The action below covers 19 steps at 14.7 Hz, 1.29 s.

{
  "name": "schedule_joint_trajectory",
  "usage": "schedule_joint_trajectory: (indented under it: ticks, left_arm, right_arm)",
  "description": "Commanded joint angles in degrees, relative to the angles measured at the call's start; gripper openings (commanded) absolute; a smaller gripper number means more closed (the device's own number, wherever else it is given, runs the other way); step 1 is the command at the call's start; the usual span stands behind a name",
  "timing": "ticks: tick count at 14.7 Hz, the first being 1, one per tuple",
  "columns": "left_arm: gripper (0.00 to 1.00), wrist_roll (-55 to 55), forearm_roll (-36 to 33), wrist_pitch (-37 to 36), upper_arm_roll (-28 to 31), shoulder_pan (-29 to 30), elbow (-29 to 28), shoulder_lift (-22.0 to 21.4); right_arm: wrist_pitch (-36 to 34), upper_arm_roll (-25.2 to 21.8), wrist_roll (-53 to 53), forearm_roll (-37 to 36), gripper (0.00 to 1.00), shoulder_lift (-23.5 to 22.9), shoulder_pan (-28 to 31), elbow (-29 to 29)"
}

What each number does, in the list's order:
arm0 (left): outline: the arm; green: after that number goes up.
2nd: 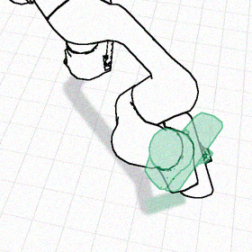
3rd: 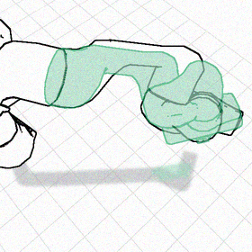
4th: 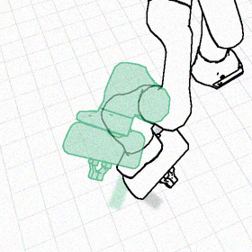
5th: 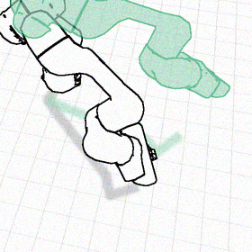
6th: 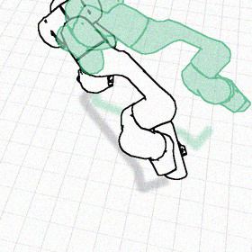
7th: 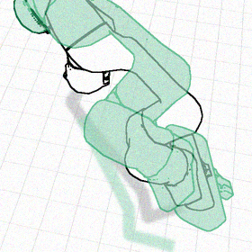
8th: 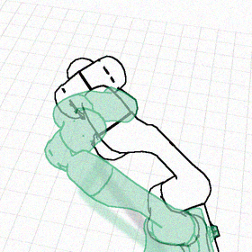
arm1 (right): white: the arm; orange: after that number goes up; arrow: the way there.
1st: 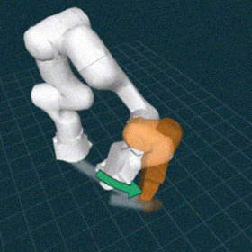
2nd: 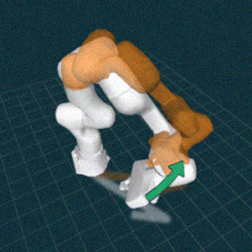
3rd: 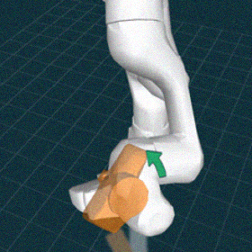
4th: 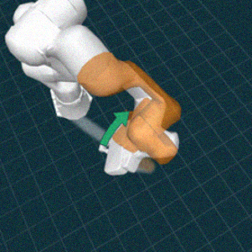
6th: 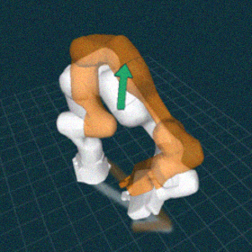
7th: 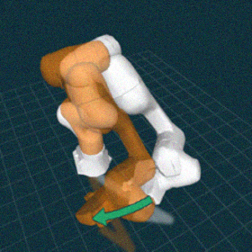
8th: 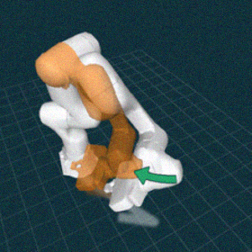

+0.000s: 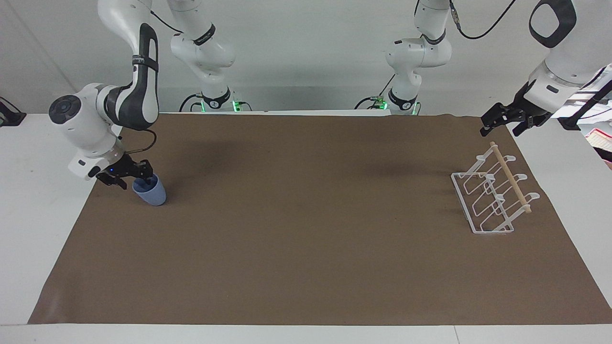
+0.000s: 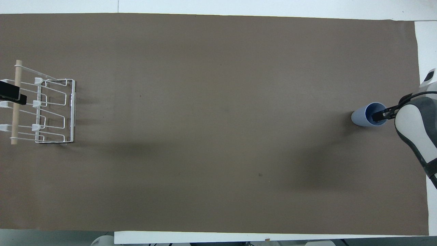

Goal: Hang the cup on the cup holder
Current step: 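Grasp the light blue cup with the right gripper and lift it, then carry the cup toward the rack while the left gripper reaches out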

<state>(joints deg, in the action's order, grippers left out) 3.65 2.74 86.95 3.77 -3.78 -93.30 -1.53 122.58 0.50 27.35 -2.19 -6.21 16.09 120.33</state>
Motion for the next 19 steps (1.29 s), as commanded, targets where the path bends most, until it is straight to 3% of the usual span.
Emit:
schedule_joint_trajectory:
  ticks: [1, 4, 8, 10, 13, 17, 19]
  left_arm:
    - [1.0, 0.2, 0.3, -0.7, 0.6, -0.6, -1.4, -1.4]
    - [1.0, 0.0, 0.3, -3.1, 0.5, -0.3, -1.3, -1.6]
    - [1.0, -3.1, 0.2, -3.1, 0.6, 0.0, -1.4, -1.7]
    - [1.0, -17.4, 0.2, -1.4, 0.4, -0.8, -1.8, -1.7]
    - [1.0, -40.3, 1.7, 0.8, -0.3, -5.3, -2.8, -1.8]
    - [1.0, -67.0, 15.3, 0.8, -0.3, -9.0, -1.0, -1.3]
    - [1.0, -78.5, 19.2, 2.8, -0.3, -11.3, -1.6, -1.5]
  right_arm:
    - [1.2, 0.5, 1.5, 0.8, 0.04, -0.1, 0.3, 0.9]
    - [-0.2, 0.5, 1.4, 0.6, 0.0, -0.5, 0.0, -0.8]
    - [-17.3, 1.3, 1.7, 2.0, 0.0, -0.5, -0.6, -11.0]
    - [-23.9, 3.2, 1.8, 15.0, 0.0, -0.5, -1.1, -14.3]
    - [-26.2, 3.2, 0.7, 34.0, 0.0, 0.0, -6.1, -13.5]
    - [-21.8, 3.2, -14.6, 52.0, 0.0, 0.1, -16.2, -13.4]
    - [-18.9, 3.2, -18.3, 56.7, 0.0, 0.1, -20.4, -12.9]
